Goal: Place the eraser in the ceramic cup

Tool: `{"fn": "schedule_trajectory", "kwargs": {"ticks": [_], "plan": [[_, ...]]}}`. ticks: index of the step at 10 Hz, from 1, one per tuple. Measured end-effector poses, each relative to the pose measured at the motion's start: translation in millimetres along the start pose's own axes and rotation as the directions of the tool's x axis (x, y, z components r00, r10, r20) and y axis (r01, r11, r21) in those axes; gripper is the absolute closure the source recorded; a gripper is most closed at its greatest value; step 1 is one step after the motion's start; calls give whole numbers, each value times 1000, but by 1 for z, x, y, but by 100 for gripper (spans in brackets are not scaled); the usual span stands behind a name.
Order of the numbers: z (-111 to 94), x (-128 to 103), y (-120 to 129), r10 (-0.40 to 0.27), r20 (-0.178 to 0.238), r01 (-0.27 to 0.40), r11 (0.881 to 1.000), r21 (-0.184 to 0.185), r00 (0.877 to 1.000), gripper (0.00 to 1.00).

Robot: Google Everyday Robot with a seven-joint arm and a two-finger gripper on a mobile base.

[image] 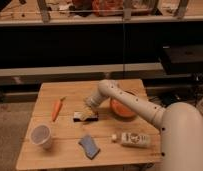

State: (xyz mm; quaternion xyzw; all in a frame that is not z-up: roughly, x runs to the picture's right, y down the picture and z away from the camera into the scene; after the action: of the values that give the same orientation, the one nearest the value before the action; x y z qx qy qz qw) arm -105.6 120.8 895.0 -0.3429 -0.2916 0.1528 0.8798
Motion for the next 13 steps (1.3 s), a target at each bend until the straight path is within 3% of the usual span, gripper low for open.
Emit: {"fn": "schedule_trajectory", "kwargs": {"ticks": [7,10,13], "plan": [[1,2,0,-6,-1,6,1000,-1,1000,20],[-18,25,-1,-23,56,21,999,30,998,20],[-33,39,0,-50,72,46,997,57,996,20]]}}
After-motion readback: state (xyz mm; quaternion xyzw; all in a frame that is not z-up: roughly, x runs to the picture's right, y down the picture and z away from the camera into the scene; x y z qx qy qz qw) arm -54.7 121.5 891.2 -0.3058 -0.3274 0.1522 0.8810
